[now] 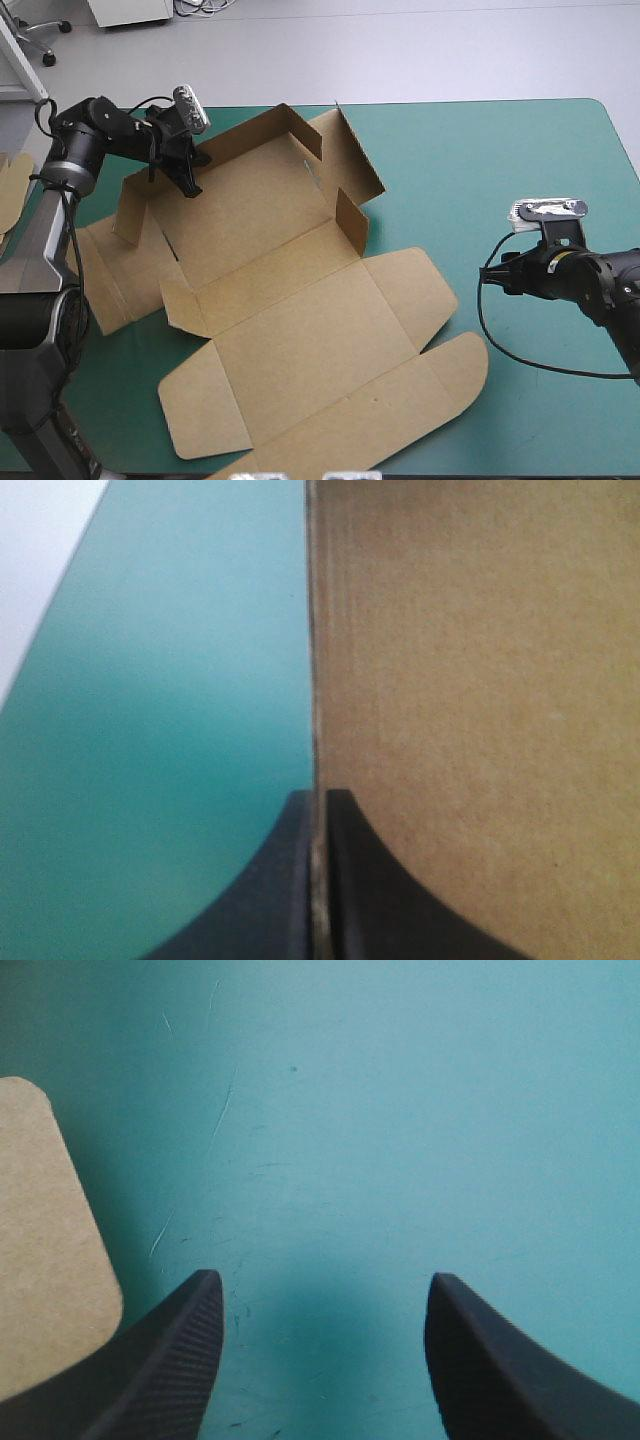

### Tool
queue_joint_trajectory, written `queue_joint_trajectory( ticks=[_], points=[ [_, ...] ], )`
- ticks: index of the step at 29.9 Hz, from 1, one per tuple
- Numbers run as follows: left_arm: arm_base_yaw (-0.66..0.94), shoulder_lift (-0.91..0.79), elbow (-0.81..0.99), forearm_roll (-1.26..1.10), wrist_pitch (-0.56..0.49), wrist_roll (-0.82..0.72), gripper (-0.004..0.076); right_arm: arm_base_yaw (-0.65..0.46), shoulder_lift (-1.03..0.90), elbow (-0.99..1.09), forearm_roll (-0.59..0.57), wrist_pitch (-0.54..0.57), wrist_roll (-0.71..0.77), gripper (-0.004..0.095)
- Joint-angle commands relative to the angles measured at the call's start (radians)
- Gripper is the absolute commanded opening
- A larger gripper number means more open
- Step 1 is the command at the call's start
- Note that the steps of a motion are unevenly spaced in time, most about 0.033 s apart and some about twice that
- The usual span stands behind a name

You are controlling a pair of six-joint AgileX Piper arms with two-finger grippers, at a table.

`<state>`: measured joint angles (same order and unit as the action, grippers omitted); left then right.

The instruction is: Fold the box

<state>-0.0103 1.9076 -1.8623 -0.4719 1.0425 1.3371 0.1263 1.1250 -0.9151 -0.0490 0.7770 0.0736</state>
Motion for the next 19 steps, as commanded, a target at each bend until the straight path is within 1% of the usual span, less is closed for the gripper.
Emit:
queue_joint_trajectory(
  ticks=[1, 4, 7, 9, 12, 15, 17, 19],
  points=[
    [-0.05, -0.039, -0.11, 0.034, -0.044, 0.113, -0.0014, -0.009, -0.017, -0.032, -0.007, -0.04, -0.009, 0.0562],
    [-0.102, -0.041, -0.13, 0.051, -0.078, 0.204, -0.0014, -0.009, -0.017, -0.032, -0.007, -0.04, -0.009, 0.0562],
    [-0.157, -0.047, -0.134, 0.059, -0.08, 0.244, -0.0015, -0.009, -0.017, -0.032, -0.007, -0.05, -0.009, 0.0562],
    [-0.201, -0.052, -0.132, 0.107, -0.071, 0.244, -0.0015, -0.009, -0.017, -0.032, -0.016, -0.067, -0.009, 0.0562],
    [-0.289, -0.079, -0.111, 0.223, -0.066, 0.185, -0.0015, -0.009, -0.017, -0.032, -0.043, -0.081, -0.003, 0.0562],
    [-0.366, -0.128, -0.038, 0.33, -0.071, 0.097, -0.0015, -0.009, -0.017, -0.034, -0.068, -0.082, 0.027, 0.0562],
    [-0.414, -0.172, 0.027, 0.375, -0.095, 0.035, -0.0015, -0.009, -0.017, -0.034, -0.068, -0.088, 0.037, 0.0562],
    [-0.47, -0.218, 0.107, 0.438, -0.144, -0.046, -0.0015, -0.009, -0.017, -0.041, -0.058, -0.09, 0.041, 0.0562]
  ],
)
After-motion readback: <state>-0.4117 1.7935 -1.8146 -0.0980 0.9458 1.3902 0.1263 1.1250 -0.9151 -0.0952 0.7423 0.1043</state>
